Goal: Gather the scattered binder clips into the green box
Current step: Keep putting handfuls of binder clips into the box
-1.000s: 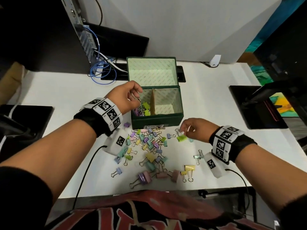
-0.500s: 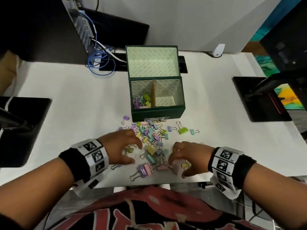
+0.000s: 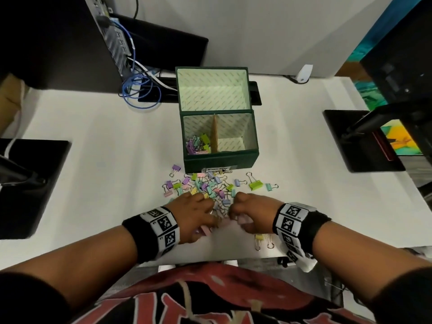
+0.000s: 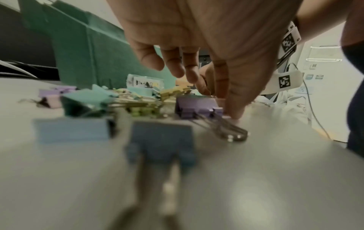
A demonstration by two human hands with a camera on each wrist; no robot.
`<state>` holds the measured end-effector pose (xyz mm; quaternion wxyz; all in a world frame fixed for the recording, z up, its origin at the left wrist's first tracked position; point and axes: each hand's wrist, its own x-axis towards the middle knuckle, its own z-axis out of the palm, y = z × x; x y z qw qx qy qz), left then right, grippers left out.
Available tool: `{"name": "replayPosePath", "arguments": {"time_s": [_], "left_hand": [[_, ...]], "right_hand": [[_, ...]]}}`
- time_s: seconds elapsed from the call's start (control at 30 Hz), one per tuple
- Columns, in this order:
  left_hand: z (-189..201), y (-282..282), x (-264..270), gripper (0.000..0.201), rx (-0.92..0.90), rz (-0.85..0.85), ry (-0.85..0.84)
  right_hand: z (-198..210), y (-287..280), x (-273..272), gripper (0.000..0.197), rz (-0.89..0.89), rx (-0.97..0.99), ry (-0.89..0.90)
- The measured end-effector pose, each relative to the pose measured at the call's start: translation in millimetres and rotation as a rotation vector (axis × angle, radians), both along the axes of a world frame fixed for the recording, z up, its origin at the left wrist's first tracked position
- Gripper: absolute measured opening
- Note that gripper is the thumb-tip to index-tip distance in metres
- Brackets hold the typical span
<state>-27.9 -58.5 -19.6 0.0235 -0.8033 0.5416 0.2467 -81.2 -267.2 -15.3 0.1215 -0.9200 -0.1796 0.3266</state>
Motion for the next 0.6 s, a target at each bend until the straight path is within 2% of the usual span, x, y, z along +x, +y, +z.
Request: {"name": "replayPosePath", "arguments": {"time_s": [0.2, 0.37, 0.5, 0.6], "left_hand": [[-7, 12, 14, 0.037, 0.015, 0.117, 0.026], [-10, 8, 16, 0.044, 0.088, 0.097, -0.011], [-7, 2, 17, 0.039, 0.065, 0.104, -0.038], [-5, 4, 20, 0.036, 0.020, 0.129, 0.002]], "right_hand": [[4, -11, 8, 0.042, -0.107, -0.045, -0.010], [25, -16, 25, 0.031, -0.328, 0.140, 0.008], [52, -15, 55, 0.015, -0.463, 0.296, -0.178], [67, -7, 76, 0.016, -0.549, 0.392, -0.320]]}}
